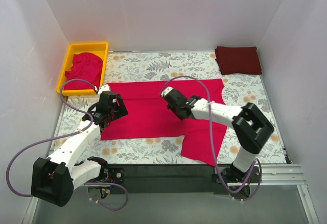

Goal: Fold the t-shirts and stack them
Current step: Fold the tshirt

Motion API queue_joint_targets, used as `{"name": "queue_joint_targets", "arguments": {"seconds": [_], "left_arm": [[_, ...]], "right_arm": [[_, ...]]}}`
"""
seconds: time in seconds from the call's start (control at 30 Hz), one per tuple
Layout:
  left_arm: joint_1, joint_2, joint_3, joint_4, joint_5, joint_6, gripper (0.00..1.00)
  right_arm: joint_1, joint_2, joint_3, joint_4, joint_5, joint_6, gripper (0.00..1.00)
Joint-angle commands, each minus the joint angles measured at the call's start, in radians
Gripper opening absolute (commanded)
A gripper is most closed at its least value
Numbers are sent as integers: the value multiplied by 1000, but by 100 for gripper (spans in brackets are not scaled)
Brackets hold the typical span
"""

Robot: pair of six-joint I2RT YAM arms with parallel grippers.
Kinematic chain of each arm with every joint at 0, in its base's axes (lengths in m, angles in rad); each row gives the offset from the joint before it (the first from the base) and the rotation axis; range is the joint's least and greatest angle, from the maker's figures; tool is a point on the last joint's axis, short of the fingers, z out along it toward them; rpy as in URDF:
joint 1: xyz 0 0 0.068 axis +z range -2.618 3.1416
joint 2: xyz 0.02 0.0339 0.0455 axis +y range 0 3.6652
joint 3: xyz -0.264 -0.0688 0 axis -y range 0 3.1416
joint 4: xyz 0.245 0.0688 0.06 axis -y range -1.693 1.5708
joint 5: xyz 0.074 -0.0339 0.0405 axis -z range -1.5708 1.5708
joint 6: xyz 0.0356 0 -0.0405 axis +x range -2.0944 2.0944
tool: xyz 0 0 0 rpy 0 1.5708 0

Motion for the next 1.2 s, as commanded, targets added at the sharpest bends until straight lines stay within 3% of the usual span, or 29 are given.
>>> {"name": "queue_joint_targets", "arguments": {"seconds": [0.0, 0.23, 0.37, 0.47, 0.83, 1.0, 1.17], "left_arm": [[-3, -6, 10, 17, 3, 12, 66], [-4, -7, 10, 18, 3, 10, 66], [-4, -7, 8, 17, 3, 9, 66], [-4, -7, 8, 17, 3, 9, 66], [-4, -6, 8, 17, 5, 10, 66], [-4, -4, 8, 18, 5, 9, 66], [-4, 0, 10, 17, 6, 9, 66]], "right_arm": [[-128, -168, -56, -2, -99, 175, 40], [-433, -293, -230, 20, -279, 370, 40], [-590, -313, -309, 76, -465, 415, 38], [-642, -313, -354, 116, -557, 427, 37], [-706, -305, -425, 199, -651, 449, 28], [-723, -323, -432, 191, -629, 450, 5], [-743, -356, -418, 131, -599, 424, 1]]}}
